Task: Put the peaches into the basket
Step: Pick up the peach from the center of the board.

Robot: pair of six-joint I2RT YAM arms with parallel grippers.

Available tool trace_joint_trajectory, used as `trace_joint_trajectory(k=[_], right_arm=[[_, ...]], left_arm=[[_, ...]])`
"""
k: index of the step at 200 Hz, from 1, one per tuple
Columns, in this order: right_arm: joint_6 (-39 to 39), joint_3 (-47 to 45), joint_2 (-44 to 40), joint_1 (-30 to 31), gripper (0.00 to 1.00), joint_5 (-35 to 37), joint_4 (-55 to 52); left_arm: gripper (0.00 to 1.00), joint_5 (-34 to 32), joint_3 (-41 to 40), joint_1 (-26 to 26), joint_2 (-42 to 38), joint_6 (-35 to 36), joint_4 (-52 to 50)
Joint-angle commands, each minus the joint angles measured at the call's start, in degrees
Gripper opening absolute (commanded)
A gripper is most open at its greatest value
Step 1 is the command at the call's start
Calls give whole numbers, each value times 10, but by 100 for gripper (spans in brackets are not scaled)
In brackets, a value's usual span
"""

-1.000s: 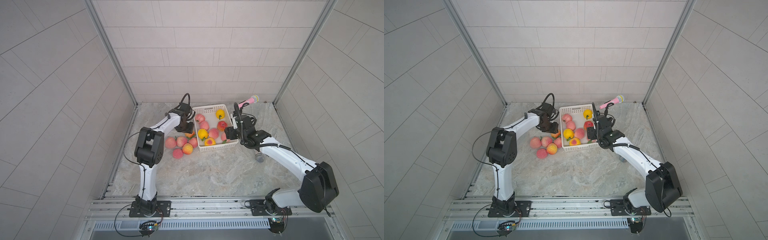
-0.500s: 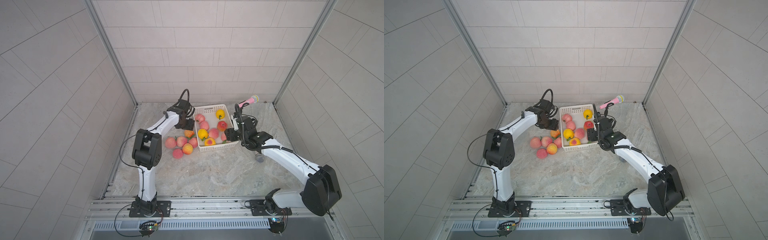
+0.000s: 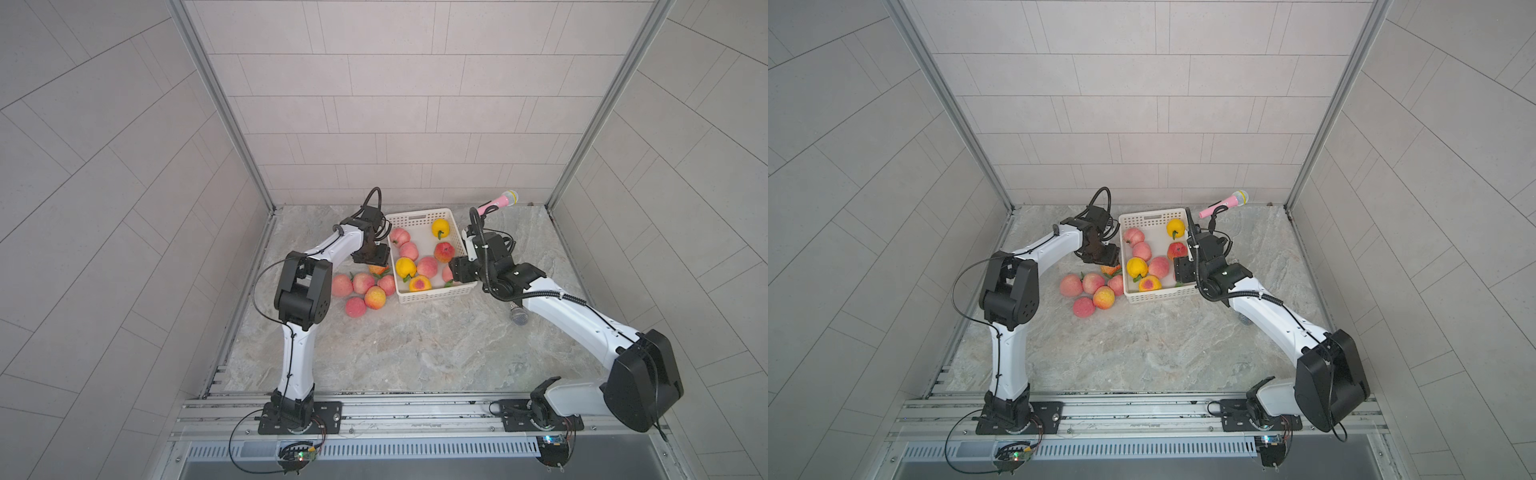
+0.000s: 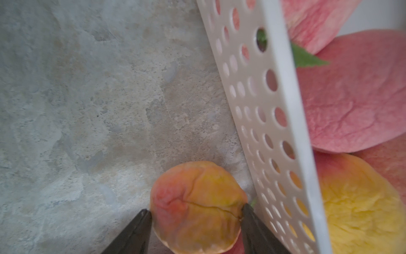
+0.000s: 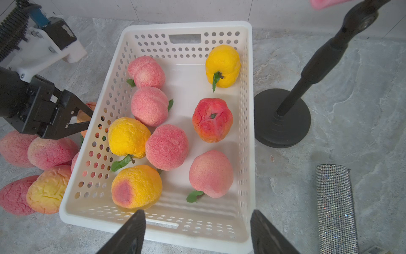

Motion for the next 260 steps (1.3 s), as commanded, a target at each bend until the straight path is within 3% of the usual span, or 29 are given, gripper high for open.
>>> trace_joint_trajectory(k=[1, 14, 52, 82, 152, 260], right_arm=[[3, -8, -6, 1, 76, 3, -7], [3, -7, -4, 1, 76, 2, -7], [3, -7, -4, 1, 76, 2, -6], [3, -8, -5, 2, 76, 2, -6], [3, -6, -5, 2, 76, 2, -8], [15, -22, -41, 10, 76, -15, -18]], left_arm=[[62, 2, -6, -2, 12, 4, -1], [63, 4, -11, -3, 13, 4, 1], [77, 2, -20, -3, 12, 4, 2], [77, 2, -30, -5, 10, 2, 6], [57, 2, -18, -5, 0, 0, 5], [55, -12, 39, -8, -102, -11, -17]])
